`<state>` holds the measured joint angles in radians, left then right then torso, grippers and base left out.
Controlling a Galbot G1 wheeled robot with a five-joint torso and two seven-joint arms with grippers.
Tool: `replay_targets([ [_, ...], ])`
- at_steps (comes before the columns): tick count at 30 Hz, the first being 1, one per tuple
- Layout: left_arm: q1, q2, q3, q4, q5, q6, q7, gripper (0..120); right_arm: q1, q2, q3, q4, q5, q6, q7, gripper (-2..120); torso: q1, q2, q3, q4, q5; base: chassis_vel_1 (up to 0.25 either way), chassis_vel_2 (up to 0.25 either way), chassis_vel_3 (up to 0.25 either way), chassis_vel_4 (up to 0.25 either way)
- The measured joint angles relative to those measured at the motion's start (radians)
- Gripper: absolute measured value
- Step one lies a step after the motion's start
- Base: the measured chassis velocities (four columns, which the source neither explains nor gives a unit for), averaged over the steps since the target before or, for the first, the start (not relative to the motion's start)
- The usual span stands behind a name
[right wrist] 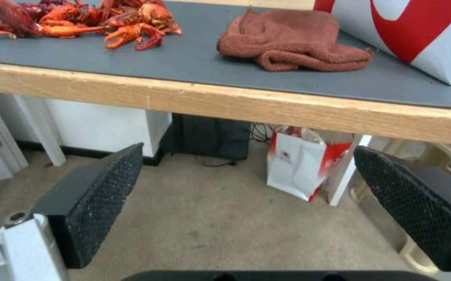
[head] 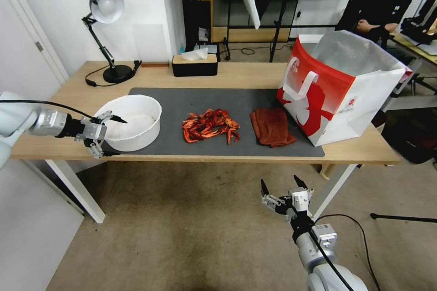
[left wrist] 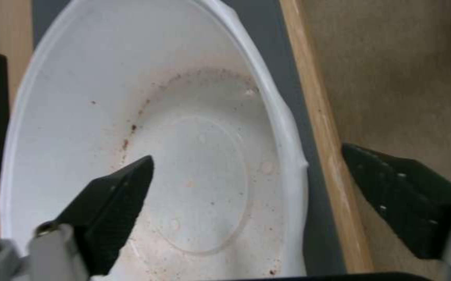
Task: Sweep shrimp from table into container with towel, then put container into takeout bag.
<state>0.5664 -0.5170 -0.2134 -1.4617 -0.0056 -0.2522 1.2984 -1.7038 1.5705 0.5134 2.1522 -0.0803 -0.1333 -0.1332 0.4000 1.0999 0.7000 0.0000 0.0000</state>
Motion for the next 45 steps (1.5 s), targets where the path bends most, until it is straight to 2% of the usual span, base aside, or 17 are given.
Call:
replay_targets([
  [5, -0.035, -0.005, 0.039, 0.018, 0.007, -0.006, 0.044, 70, 0.000, -0.002, 0.002, -0.002, 0.000, 0.001, 0.000, 100, 0.000, 0.000, 0.000, 0.0000, 0.0000, 0.000, 0.000, 0.000, 0.000],
  [6, -0.035, -0.005, 0.039, 0.018, 0.007, -0.006, 0.044, 70, 0.000, -0.002, 0.002, -0.002, 0.000, 0.001, 0.000, 100, 0.000, 0.000, 0.000, 0.0000, 0.0000, 0.000, 0.000, 0.000, 0.000],
  [9, -0.054, -0.006, 0.065, 0.027, 0.006, -0.006, 0.056, 53, 0.001, -0.002, 0.001, -0.006, 0.000, 0.003, 0.000, 100, 0.000, 0.000, 0.000, 0.0000, 0.0000, 0.000, 0.000, 0.000, 0.000],
  [10, -0.054, -0.006, 0.065, 0.027, 0.006, -0.006, 0.056, 53, 0.001, -0.002, 0.001, -0.006, 0.000, 0.003, 0.000, 100, 0.000, 0.000, 0.000, 0.0000, 0.0000, 0.000, 0.000, 0.000, 0.000],
  [13, -0.066, -0.008, 0.083, 0.041, 0.009, -0.010, 0.061, 40, 0.001, -0.002, 0.000, -0.009, 0.000, 0.004, 0.000, 100, 0.000, 0.000, 0.000, 0.0000, 0.0000, 0.000, 0.000, 0.000, 0.000],
  [15, -0.069, -0.009, 0.086, 0.044, 0.011, -0.014, 0.063, 35, 0.001, -0.002, 0.001, -0.009, 0.000, 0.004, 0.000, 100, 0.000, 0.000, 0.000, 0.0000, 0.0000, 0.000, 0.000, 0.000, 0.000],
  [18, -0.071, -0.009, 0.088, 0.039, 0.012, -0.019, 0.065, 20, 0.001, -0.006, 0.004, -0.009, 0.001, 0.004, 0.001, 100, 0.000, 0.000, 0.000, 0.0000, 0.0000, 0.000, 0.000, 0.000, 0.000],
  [22, -0.071, -0.009, 0.088, 0.035, 0.015, -0.023, 0.065, 11, 0.001, -0.007, 0.005, -0.009, 0.002, 0.005, 0.001, 100, 0.000, 0.000, 0.000, 0.0000, 0.0000, 0.000, 0.000, 0.000, 0.000],
  [24, -0.070, -0.006, 0.088, 0.031, 0.015, -0.027, 0.071, 0, 0.000, -0.006, 0.005, -0.009, 0.002, 0.005, 0.001, 100, 0.000, 0.000, 0.000, 0.0000, -0.0001, 0.000, 0.000, 0.000, 0.000],
  [31, -0.062, 0.008, 0.080, 0.019, -0.027, -0.063, 0.079, 0, -0.008, -0.007, 0.002, -0.009, 0.002, 0.009, 0.001, 100, 0.000, 0.000, 0.000, 0.0000, 0.0000, 0.000, 0.000, 0.000, 0.000],
  [34, -0.021, 0.027, 0.041, -0.029, -0.049, -0.127, 0.045, 0, -0.010, -0.007, 0.002, -0.009, 0.002, 0.010, 0.000, 100, 0.000, 0.000, 0.000, -0.0002, -0.0001, 0.000, 0.000, 0.000, 0.000],
  [35, -0.021, 0.027, 0.041, -0.029, -0.049, -0.127, 0.045, 0, -0.010, -0.007, 0.002, -0.009, 0.002, 0.010, 0.000, 100, 0.000, 0.000, 0.000, -0.0002, -0.0001, 0.000, 0.000, 0.000, 0.000],
  [38, 0.085, 0.059, -0.057, -0.129, -0.068, -0.178, -0.001, 0, -0.013, -0.008, 0.004, -0.008, 0.005, 0.013, 0.002, 100, 0.000, 0.000, 0.000, -0.0001, 0.0003, 0.000, 0.000, 0.000, 0.000],
  [39, 0.085, 0.059, -0.057, -0.129, -0.068, -0.178, -0.001, 0, -0.013, -0.008, 0.004, -0.008, 0.005, 0.013, 0.002, 100, 0.000, 0.000, 0.000, -0.0001, 0.0003, 0.000, 0.000, 0.000, 0.000],
  [41, 0.209, 0.081, -0.155, -0.234, -0.077, -0.209, -0.019, 0, -0.015, -0.010, 0.006, -0.008, 0.007, 0.016, 0.002, 100, 0.000, 0.000, 0.000, 0.0004, 0.0001, 0.000, 0.000, 0.000, 0.000],
  [42, 0.209, 0.081, -0.155, -0.234, -0.077, -0.209, -0.019, 0, -0.015, -0.010, 0.006, -0.008, 0.007, 0.016, 0.002, 100, 0.000, 0.000, 0.000, 0.0004, 0.0001, 0.000, 0.000, 0.000, 0.000],
  [45, 0.366, 0.106, -0.252, -0.397, -0.085, -0.253, -0.019, 0, -0.016, -0.012, 0.006, -0.012, 0.009, 0.018, 0.003, 100, 0.000, 0.000, 0.000, 0.0001, 0.0003, 0.000, 0.000, 0.000, 0.000],
])
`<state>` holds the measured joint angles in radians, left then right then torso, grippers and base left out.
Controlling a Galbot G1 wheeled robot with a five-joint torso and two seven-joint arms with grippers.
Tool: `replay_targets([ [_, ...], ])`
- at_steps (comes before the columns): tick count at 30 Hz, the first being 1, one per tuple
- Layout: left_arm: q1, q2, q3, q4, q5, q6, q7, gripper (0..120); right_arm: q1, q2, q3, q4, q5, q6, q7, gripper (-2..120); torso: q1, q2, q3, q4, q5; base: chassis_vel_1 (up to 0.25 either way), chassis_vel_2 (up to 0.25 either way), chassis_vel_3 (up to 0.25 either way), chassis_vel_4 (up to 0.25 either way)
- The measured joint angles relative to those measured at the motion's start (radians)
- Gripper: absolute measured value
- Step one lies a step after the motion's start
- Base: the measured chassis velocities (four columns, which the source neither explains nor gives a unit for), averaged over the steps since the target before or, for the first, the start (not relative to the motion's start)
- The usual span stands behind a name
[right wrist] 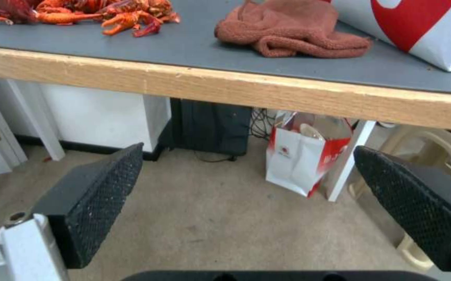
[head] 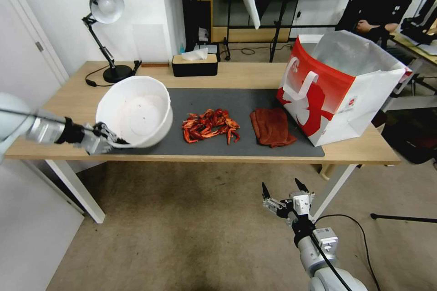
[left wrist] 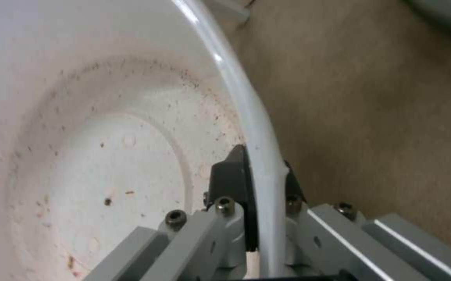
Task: Sweep shrimp from table into container with towel, then put container into takeout bag.
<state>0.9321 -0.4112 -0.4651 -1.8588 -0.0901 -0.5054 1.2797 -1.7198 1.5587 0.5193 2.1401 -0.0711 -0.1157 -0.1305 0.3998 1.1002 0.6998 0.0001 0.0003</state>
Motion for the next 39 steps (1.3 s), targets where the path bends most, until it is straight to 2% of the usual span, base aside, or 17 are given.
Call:
replay_targets([
  [4, 0.043, 0.007, -0.010, -0.065, 0.006, -0.013, 0.003, 0, 0.000, 0.000, 0.000, -0.002, 0.000, 0.000, 0.000, 100, 0.000, 0.000, 0.000, 0.0000, -0.0001, 0.000, 0.000, 0.000, 0.000],
  [6, 0.056, -0.002, 0.022, -0.125, 0.061, -0.033, 0.019, 0, -0.001, 0.004, -0.004, -0.002, -0.002, 0.000, 0.001, 100, 0.000, 0.000, 0.000, -0.0002, -0.0002, 0.000, 0.000, 0.000, 0.000],
  [7, 0.056, -0.002, 0.022, -0.125, 0.061, -0.033, 0.019, 0, -0.001, 0.004, -0.004, -0.002, -0.002, 0.000, 0.001, 100, 0.000, 0.000, 0.000, -0.0002, -0.0002, 0.000, 0.000, 0.000, 0.000],
  [10, 0.059, -0.019, 0.098, -0.162, 0.151, -0.044, 0.041, 0, -0.007, 0.006, -0.006, 0.002, -0.006, -0.001, 0.002, 100, 0.000, 0.000, 0.000, -0.0003, -0.0002, 0.000, 0.000, 0.000, 0.000],
  [11, 0.059, -0.019, 0.098, -0.162, 0.151, -0.044, 0.041, 0, -0.007, 0.006, -0.006, 0.002, -0.006, -0.001, 0.002, 100, 0.000, 0.000, 0.000, -0.0003, -0.0002, 0.000, 0.000, 0.000, 0.000],
  [14, 0.061, -0.028, 0.160, -0.169, 0.216, -0.059, 0.055, 0, -0.019, 0.002, -0.005, 0.013, -0.003, -0.003, 0.002, 100, 0.000, 0.000, 0.000, -0.0001, -0.0002, 0.000, 0.000, 0.000, 0.000],
  [19, 0.062, -0.047, 0.199, -0.176, 0.261, -0.070, 0.067, 0, -0.024, 0.000, 0.001, 0.018, -0.002, -0.003, 0.002, 100, 0.000, 0.000, 0.000, -0.0001, -0.0002, 0.000, 0.000, 0.000, 0.000],
  [22, 0.060, -0.081, 0.271, -0.173, 0.309, -0.075, 0.079, 0, -0.029, 0.002, 0.007, 0.022, -0.002, -0.003, 0.004, 100, 0.000, 0.000, 0.000, -0.0001, -0.0002, 0.000, 0.000, 0.000, 0.000],
  [23, 0.060, -0.081, 0.271, -0.173, 0.309, -0.075, 0.079, 0, -0.029, 0.002, 0.007, 0.022, -0.002, -0.003, 0.004, 100, 0.000, 0.000, 0.000, -0.0001, -0.0002, 0.000, 0.000, 0.000, 0.000],
  [26, 0.051, -0.110, 0.346, -0.150, 0.347, -0.084, 0.080, 0, -0.029, 0.004, 0.009, 0.025, -0.002, -0.003, 0.005, 100, 0.000, 0.000, 0.000, -0.0001, -0.0001, 0.000, 0.000, 0.000, 0.000],
  [27, 0.051, -0.110, 0.346, -0.150, 0.347, -0.084, 0.080, 0, -0.029, 0.004, 0.009, 0.025, -0.002, -0.003, 0.005, 100, 0.000, 0.000, 0.000, -0.0001, -0.0001, 0.000, 0.000, 0.000, 0.000],
  [30, 0.028, -0.161, 0.421, -0.087, 0.376, -0.085, 0.080, 0, -0.030, 0.008, 0.008, 0.029, -0.003, -0.005, 0.005, 100, 0.000, 0.000, 0.000, -0.0002, -0.0002, 0.000, 0.000, 0.000, 0.000],
  [31, 0.028, -0.161, 0.421, -0.087, 0.376, -0.085, 0.080, 0, -0.030, 0.008, 0.008, 0.029, -0.003, -0.005, 0.005, 100, 0.000, 0.000, 0.000, -0.0002, -0.0002, 0.000, 0.000, 0.000, 0.000],
  [34, -0.005, -0.222, 0.457, 0.015, 0.416, -0.101, 0.079, 0, -0.029, 0.006, 0.007, 0.040, -0.004, -0.009, 0.006, 100, 0.000, 0.000, 0.000, 0.0000, -0.0001, 0.000, 0.000, 0.000, 0.000],
  [35, -0.005, -0.222, 0.457, 0.015, 0.416, -0.101, 0.079, 0, -0.029, 0.006, 0.007, 0.040, -0.004, -0.009, 0.006, 100, 0.000, 0.000, 0.000, 0.0000, -0.0001, 0.000, 0.000, 0.000, 0.000],
  [38, -0.075, -0.309, 0.500, 0.188, 0.463, -0.127, 0.060, 0, -0.038, 0.007, 0.006, 0.057, -0.005, -0.008, 0.016, 100, 0.000, 0.000, 0.000, -0.0003, -0.0003, 0.000, 0.000, 0.000, 0.000],
  [39, -0.075, -0.309, 0.500, 0.188, 0.463, -0.127, 0.060, 0, -0.038, 0.007, 0.006, 0.057, -0.005, -0.008, 0.016, 100, 0.000, 0.000, 0.000, -0.0003, -0.0003, 0.000, 0.000, 0.000, 0.000],
])
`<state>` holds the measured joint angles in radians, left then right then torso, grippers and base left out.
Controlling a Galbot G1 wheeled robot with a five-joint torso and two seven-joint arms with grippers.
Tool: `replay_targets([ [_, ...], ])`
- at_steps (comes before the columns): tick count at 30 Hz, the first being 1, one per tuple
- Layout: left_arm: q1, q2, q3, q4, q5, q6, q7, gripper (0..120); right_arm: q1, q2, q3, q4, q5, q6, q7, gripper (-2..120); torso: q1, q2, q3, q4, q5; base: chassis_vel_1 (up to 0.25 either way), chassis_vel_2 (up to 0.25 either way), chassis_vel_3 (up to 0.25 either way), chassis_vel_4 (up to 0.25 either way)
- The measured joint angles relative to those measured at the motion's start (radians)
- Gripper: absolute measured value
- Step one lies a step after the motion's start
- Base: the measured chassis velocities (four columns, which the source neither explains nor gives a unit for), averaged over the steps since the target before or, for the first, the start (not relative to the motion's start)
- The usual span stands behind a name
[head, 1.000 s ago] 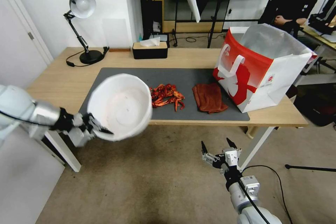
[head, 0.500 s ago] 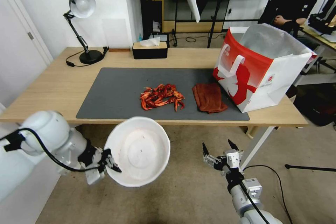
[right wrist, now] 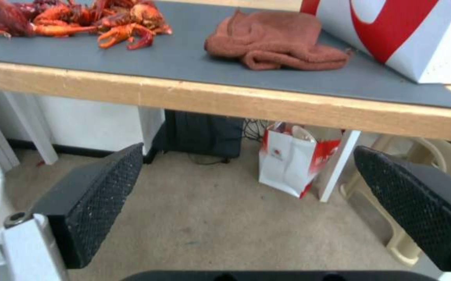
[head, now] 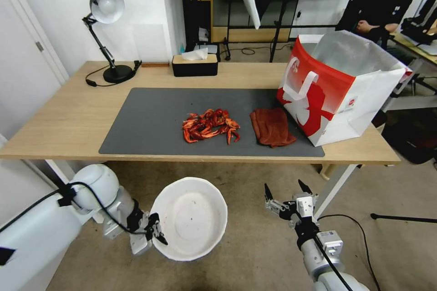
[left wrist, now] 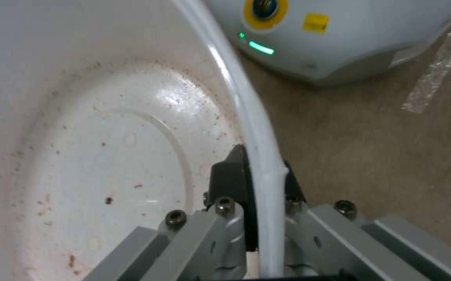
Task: Sweep shrimp from table into container with towel, then put container into takeout bag.
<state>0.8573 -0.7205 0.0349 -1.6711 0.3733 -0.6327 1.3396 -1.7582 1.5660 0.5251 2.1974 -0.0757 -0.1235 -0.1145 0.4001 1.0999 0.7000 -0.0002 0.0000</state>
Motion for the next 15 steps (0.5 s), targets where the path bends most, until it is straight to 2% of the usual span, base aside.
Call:
replay_targets([
  [3, -0.061, -0.056, 0.018, 0.111, 0.023, -0.021, -0.024, 0, -0.005, 0.003, 0.001, 0.023, 0.003, 0.000, 0.003, 100, 0.000, 0.000, 0.000, -0.0001, -0.0001, 0.000, 0.000, 0.000, 0.000],
  [9, -0.100, -0.069, 0.028, 0.135, 0.019, -0.019, -0.056, 0, -0.005, 0.002, 0.007, 0.042, 0.006, -0.005, 0.003, 100, 0.000, 0.000, 0.000, 0.0002, 0.0002, 0.000, 0.000, 0.000, 0.000],
  [15, -0.120, -0.070, 0.034, 0.117, 0.008, -0.009, -0.069, 0, 0.022, -0.004, 0.008, 0.041, 0.028, -0.012, 0.008, 100, 0.000, 0.000, 0.000, 0.0002, 0.0002, 0.000, 0.000, 0.000, 0.000],
])
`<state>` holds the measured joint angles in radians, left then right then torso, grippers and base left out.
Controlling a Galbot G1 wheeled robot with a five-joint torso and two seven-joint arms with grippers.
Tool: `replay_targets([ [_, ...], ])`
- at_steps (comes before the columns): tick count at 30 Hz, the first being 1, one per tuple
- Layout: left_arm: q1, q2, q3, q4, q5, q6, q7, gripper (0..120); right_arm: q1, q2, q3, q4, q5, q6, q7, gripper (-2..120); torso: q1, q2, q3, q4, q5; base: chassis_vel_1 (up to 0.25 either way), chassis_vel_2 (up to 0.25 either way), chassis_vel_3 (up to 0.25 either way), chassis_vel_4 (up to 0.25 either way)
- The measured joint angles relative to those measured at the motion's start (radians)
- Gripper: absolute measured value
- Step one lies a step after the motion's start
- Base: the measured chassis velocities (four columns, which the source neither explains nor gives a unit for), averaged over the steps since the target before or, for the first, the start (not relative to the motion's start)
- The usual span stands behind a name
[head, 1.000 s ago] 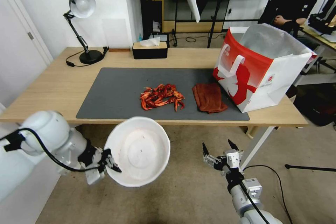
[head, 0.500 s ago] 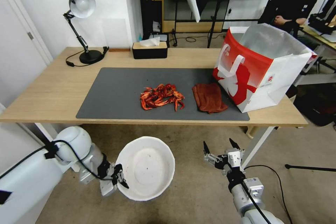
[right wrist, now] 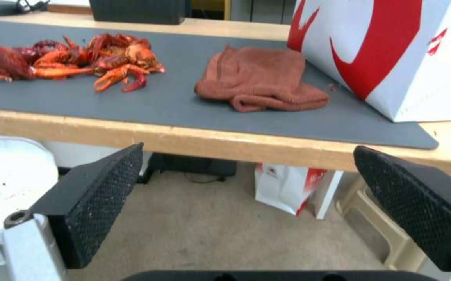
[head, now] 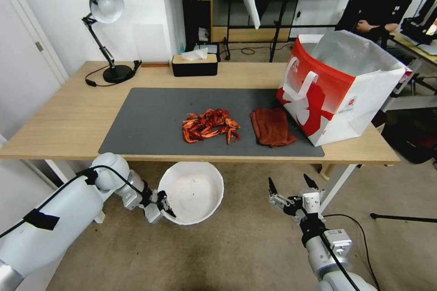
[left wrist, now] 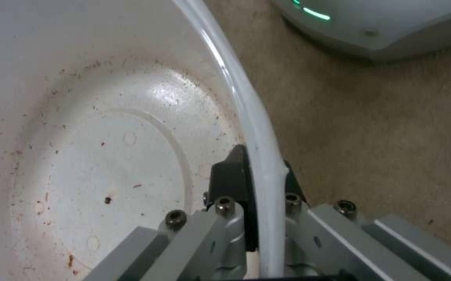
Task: Sweep shrimp from table into container with towel, then put container into takeout bag.
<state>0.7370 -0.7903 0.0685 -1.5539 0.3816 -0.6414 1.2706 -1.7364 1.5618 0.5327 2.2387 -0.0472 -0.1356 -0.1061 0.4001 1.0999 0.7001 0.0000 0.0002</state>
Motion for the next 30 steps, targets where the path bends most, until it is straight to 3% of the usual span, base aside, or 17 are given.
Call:
replay_targets([
  [8, -0.012, 0.009, 0.000, -0.028, 0.000, 0.001, -0.008, 0, 0.083, -0.038, -0.005, -0.002, 0.088, -0.009, 0.021, 100, 0.000, 0.000, 0.000, 0.0000, 0.0000, 0.000, 0.000, 0.000, 0.000],
  [19, -0.039, -0.004, 0.018, -0.026, 0.021, -0.004, -0.016, 0, 0.276, -0.164, -0.026, -0.097, 0.200, -0.038, 0.050, 100, 0.000, 0.000, 0.000, -0.0001, 0.0000, 0.000, 0.000, 0.000, 0.000],
  [30, -0.057, 0.009, 0.040, -0.049, 0.042, -0.004, 0.004, 0, 0.517, -0.232, -0.090, -0.230, 0.255, -0.188, 0.139, 100, 0.000, 0.000, 0.000, -0.0001, 0.0000, 0.000, 0.000, 0.000, 0.000],
])
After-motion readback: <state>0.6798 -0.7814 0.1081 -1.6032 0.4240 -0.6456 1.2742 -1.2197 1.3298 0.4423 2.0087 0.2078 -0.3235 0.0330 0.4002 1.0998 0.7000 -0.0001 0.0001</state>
